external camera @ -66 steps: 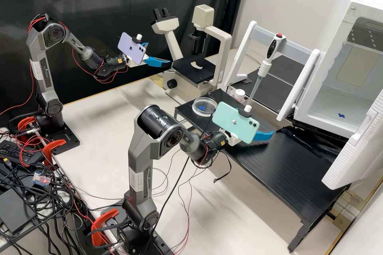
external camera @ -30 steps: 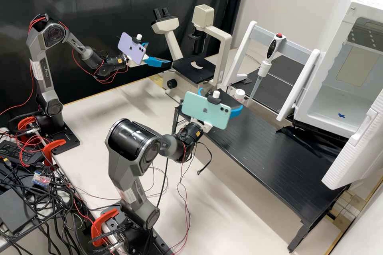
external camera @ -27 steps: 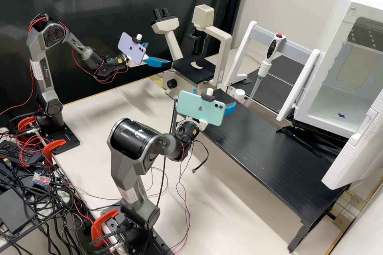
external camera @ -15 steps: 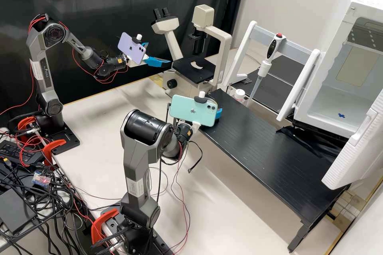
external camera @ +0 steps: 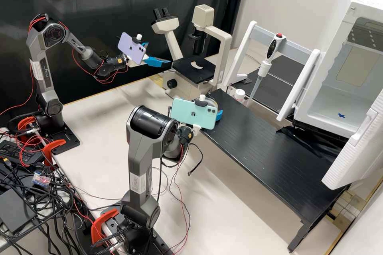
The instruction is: Move the petri dish to the incubator
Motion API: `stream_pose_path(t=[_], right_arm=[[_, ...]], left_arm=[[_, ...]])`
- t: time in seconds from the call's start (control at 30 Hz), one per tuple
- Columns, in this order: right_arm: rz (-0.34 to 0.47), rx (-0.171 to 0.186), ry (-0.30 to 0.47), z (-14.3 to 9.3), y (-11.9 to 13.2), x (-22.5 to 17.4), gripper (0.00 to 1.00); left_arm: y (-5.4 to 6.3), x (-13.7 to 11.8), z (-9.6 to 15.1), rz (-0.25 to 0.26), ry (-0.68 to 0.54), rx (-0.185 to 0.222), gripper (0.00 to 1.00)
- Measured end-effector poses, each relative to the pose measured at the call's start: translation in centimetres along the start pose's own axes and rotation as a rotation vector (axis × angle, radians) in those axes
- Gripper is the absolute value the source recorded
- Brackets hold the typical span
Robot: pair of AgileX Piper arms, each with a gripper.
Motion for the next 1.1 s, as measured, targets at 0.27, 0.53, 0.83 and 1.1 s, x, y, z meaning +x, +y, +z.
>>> stream_pose_path(t=[0.27,0.53,0.83,1.1], right_arm=[[0.007,0.008,-0.018,0.48,0.20,0.03,0.00],[0.007,0.004,-0.018,0.48,0.20,0.03,0.00],[0.010,0.004,-0.021,0.56,0.28,0.02,0.00],[0.015,0.003,-0.021,0.45,0.49,-0.09,0.00]], left_arm=[[0.00,0.00,0.00,0.000,0.000,0.000,1.00],[0.00,0.00,0.00,0.000,0.000,0.000,1.00],[0.00,0.00,0.00,0.000,0.000,0.000,1.00],[0.00,0.00,0.00,0.000,0.000,0.000,1.00]])
